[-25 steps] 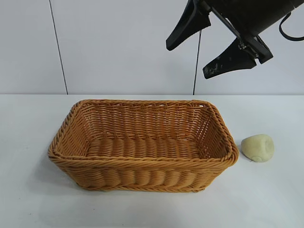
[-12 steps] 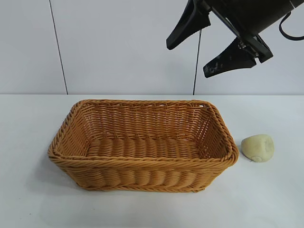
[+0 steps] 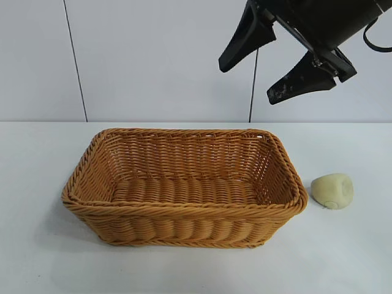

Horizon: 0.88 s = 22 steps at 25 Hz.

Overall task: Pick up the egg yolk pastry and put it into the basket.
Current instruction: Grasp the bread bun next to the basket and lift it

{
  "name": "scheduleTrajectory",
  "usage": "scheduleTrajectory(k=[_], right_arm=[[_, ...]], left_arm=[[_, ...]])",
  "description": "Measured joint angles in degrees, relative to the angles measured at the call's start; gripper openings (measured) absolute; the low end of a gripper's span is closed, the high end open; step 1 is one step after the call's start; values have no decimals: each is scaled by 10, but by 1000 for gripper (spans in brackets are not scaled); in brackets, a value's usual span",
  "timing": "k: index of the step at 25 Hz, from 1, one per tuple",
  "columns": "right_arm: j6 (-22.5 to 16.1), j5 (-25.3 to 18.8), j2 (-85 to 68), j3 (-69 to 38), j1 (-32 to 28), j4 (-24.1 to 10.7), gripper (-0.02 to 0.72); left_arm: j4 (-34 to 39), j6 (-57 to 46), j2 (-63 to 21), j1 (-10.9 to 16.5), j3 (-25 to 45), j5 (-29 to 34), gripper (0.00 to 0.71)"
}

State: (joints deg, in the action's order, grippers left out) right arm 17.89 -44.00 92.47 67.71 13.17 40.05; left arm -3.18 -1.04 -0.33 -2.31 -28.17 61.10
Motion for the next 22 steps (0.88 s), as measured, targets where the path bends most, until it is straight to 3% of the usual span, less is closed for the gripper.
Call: scheduleTrajectory(k=[2,7,9,11,17,22], right_arm=[[-44,-15,0,18,0,-62,591],[-179,-66,0,50,0,-287,591],[-207,-80,0,50,-8,-339,591],[-217,-85,4,50,-27,-354,591],[-218,-84,42,50,-89,-354,591],[-216,-69,101,50,-97,-351,591]], left_arm=[[0,0,0,0,0,0,694],[-1,0,0,0,0,0,694],[-1,0,0,0,0,0,694],[-1,0,0,0,0,0,694],[-1,0,0,0,0,0,694],[-1,0,0,0,0,0,694]])
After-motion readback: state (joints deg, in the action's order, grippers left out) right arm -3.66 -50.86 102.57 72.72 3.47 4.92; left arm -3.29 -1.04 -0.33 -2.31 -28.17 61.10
